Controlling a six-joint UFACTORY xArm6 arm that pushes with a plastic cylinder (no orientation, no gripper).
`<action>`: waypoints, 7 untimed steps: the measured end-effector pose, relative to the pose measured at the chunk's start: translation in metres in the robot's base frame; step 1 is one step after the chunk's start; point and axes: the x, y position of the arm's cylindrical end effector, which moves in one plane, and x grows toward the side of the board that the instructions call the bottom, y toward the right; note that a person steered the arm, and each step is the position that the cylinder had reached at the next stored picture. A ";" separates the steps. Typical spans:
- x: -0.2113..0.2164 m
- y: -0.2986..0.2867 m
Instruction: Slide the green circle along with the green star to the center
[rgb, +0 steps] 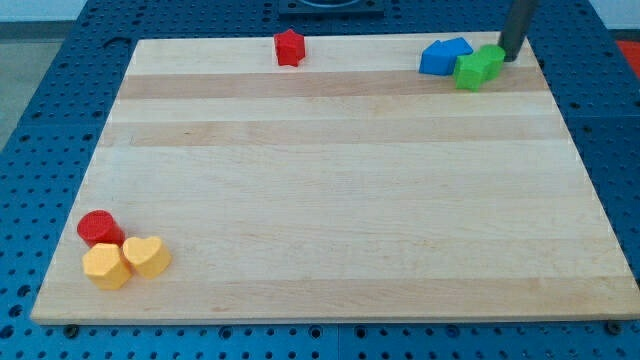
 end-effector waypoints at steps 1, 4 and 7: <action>0.011 -0.023; 0.038 -0.043; 0.117 -0.099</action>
